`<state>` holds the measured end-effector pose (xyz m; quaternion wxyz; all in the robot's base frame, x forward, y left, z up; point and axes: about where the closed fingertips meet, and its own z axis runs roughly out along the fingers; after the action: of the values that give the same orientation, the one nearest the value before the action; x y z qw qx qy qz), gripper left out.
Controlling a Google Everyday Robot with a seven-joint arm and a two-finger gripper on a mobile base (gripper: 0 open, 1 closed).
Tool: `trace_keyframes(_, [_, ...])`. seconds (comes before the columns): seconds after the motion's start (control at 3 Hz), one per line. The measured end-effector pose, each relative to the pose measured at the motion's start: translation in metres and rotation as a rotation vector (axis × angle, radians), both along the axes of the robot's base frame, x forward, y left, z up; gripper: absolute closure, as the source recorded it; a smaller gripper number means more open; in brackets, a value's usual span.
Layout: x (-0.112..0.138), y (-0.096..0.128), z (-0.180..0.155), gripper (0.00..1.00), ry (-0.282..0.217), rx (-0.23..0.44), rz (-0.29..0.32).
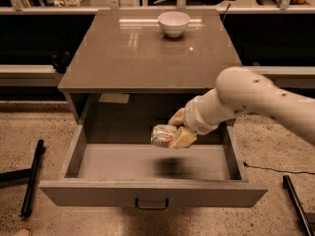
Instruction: Pick 7up can from top drawer and place on counter
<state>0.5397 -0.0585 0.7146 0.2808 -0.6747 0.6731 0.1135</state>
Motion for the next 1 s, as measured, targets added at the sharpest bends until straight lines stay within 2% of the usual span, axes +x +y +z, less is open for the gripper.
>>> trace_keyframes(0.33, [-0.004, -0.032, 0.045, 1.00, -0.069, 0.039, -0.016])
trace_keyframes(0.67, [-0.004, -0.032, 0.044, 1.00, -0.068, 0.039, -0.016])
trace_keyframes(1.0, [0.010, -0.045, 0.076, 1.00, -0.131, 0.051, -0.024])
